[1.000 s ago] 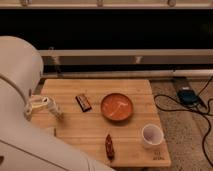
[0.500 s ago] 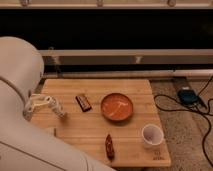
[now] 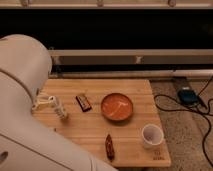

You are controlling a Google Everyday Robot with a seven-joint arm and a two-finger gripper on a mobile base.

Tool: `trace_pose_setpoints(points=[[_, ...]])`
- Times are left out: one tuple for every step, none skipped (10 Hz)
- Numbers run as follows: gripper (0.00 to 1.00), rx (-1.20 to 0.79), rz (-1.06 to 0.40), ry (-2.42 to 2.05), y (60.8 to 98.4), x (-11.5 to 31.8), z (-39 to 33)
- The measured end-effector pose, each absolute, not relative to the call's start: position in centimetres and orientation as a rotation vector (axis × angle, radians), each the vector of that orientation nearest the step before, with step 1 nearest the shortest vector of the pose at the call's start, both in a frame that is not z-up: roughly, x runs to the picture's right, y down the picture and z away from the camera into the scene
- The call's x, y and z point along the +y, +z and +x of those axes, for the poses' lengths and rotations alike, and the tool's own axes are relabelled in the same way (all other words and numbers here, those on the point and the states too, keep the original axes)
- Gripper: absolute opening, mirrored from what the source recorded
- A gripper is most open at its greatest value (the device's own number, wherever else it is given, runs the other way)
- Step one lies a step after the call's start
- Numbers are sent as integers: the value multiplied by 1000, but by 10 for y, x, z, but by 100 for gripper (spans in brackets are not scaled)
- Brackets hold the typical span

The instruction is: Stand the bottle upright

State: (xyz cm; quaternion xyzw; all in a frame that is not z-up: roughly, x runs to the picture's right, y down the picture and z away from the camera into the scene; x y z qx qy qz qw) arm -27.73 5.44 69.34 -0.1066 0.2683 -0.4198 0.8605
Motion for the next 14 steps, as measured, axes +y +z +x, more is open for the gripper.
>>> trace_pose_setpoints(points=[[0,554,-238,-861,695,53,-275],[0,547,-249,-845,696,51,-272],[0,543,-258,-834,697,50,-271],[0,545,-271,-823,699,49,-269],[3,548,-278,-817,700,48,-267],[11,561,-289,-815,702,48,-265],[19,570,-297,-816,704,49,-263],[31,581,-308,-817,707,49,-261],[41,588,-317,-819,709,50,-260],[49,590,-321,-820,710,51,-259],[61,591,-325,-818,712,51,-258],[72,590,-327,-816,714,52,-257],[78,587,-327,-814,715,52,-257],[80,586,-327,-811,717,52,-256]])
